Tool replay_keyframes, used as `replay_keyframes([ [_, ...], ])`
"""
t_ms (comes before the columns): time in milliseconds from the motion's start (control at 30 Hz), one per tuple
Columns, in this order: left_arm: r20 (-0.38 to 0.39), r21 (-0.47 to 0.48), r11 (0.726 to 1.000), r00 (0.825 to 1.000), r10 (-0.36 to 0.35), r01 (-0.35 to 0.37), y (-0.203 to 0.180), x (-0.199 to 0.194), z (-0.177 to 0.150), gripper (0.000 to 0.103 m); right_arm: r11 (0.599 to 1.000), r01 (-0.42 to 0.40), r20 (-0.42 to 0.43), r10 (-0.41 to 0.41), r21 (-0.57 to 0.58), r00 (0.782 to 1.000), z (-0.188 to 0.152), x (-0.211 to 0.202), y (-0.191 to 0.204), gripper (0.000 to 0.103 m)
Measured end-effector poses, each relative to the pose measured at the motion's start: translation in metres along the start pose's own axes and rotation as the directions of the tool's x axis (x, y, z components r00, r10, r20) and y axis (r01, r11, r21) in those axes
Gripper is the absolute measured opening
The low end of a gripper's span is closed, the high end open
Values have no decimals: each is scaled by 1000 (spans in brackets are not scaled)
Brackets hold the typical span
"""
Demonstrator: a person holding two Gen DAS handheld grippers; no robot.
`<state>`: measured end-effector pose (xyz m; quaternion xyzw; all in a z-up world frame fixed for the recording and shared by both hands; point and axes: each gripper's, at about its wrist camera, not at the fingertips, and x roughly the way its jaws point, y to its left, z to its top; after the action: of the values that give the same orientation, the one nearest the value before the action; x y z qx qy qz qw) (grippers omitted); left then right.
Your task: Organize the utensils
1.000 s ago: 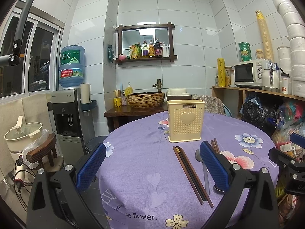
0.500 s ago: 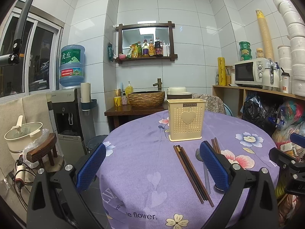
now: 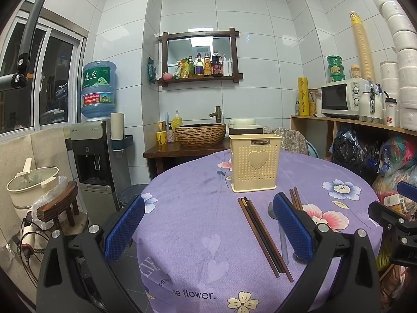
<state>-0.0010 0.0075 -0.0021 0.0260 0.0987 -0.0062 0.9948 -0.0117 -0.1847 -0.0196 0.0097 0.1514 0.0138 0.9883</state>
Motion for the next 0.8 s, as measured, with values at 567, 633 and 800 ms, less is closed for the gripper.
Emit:
replay_keyframes([
  [567, -4, 2, 1000, 1000, 5, -5, 5, 0, -6, 98, 1000, 3, -6, -3, 0, 1000, -3, 3, -1, 98],
  [633, -8, 1, 1000, 1000, 10, -10, 7, 2, -9, 98, 1000, 2, -10, -2, 1, 1000, -3, 3, -1, 98],
  [800, -42, -3, 1000, 999, 4, -4, 7, 7, -9, 98, 1000, 4, -23, -4, -4, 1000, -4, 6, 0, 98],
])
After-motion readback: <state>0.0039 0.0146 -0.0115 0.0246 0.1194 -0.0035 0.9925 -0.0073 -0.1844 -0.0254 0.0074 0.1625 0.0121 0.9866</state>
